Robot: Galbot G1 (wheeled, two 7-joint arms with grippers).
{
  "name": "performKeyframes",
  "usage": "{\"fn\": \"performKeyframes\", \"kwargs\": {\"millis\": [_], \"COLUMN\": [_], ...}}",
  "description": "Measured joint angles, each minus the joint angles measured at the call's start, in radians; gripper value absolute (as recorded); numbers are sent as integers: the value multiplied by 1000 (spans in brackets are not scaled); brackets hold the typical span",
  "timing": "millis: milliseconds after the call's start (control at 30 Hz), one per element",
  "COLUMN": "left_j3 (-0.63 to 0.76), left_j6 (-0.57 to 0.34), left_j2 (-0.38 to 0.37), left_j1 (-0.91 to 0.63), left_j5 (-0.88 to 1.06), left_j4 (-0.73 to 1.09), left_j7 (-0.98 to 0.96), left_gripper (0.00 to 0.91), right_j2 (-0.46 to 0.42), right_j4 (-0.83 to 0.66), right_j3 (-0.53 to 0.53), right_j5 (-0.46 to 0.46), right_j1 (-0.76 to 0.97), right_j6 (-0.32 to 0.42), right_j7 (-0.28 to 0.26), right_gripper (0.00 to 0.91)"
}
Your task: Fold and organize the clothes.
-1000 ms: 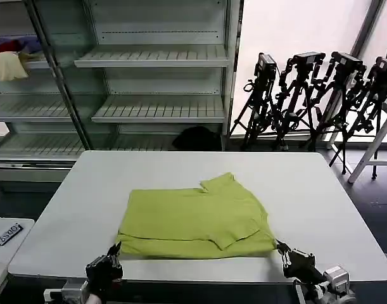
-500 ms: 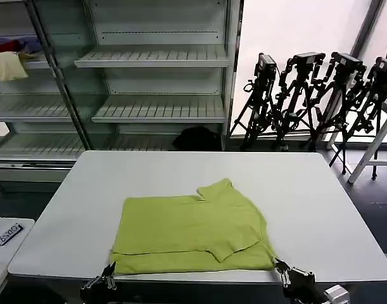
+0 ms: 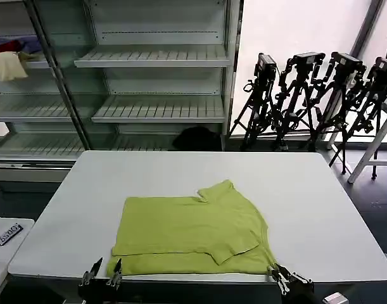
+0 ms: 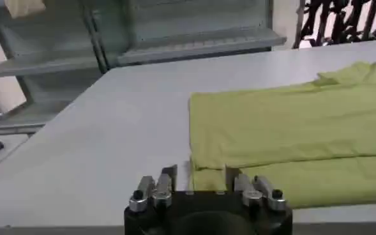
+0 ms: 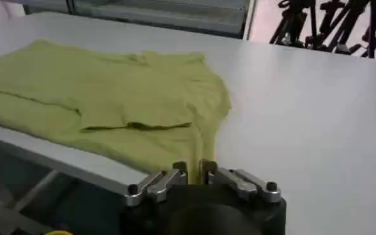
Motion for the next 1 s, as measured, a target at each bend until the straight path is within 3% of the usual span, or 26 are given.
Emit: {"fn": "performKeyframes", "kwargs": {"millis": [300, 567, 1000], "left_j3": [-6, -11, 13], "left_j6": [36, 48, 74], "left_j2": [27, 73, 117], "left_j1": [-42, -161, -445], "left_j5": [-8, -101, -277], "left_j4": [-77, -84, 88], "left_j7": [-7, 29, 151], "left_gripper": [907, 907, 907], "right_j2": [-9, -15, 72], "right_j4": [34, -27, -373], "right_j3": [56, 40, -296], "right_j5": [60, 117, 150], "right_j1": [55, 283, 916], "right_j6": [-23, -75, -171], "right_j7": [32, 30, -4], "right_gripper": [907, 907, 907]}}
